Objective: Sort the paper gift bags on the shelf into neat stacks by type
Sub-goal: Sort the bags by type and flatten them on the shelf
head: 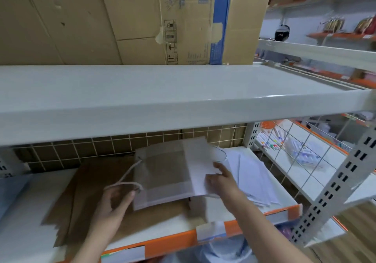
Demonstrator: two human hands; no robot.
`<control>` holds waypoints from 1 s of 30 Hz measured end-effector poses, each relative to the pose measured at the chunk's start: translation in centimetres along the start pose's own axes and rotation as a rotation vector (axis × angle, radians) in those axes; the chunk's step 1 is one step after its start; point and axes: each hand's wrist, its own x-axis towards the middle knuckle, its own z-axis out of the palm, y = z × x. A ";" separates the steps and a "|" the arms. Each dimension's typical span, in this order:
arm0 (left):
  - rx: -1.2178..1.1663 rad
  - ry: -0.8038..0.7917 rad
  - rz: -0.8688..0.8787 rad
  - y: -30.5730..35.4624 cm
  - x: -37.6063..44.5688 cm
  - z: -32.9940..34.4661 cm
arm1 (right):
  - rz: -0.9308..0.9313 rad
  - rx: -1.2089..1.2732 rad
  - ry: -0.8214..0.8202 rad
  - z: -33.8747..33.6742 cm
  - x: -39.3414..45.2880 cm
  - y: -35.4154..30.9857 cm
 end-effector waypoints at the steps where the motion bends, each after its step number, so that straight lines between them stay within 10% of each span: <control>1: 0.197 -0.004 0.003 -0.4 0.3 0.2 | -0.004 0.011 0.063 -1.5 0.5 -0.3; 4: 0.679 -0.042 0.059 -0.7 0.6 0.7 | -0.029 -0.058 0.213 -5.5 2.2 -0.5; 8: 0.818 -0.113 0.143 -1.6 0.5 1.1 | -0.096 -0.639 0.446 -8.8 3.2 0.9; 13: 0.848 -0.088 0.210 -2.7 1.0 1.0 | -0.233 -1.344 0.360 -8.9 2.7 3.2; 30: 0.877 -0.019 0.403 -0.2 1.0 -5.1 | -0.495 -1.057 0.194 3.8 -4.1 1.3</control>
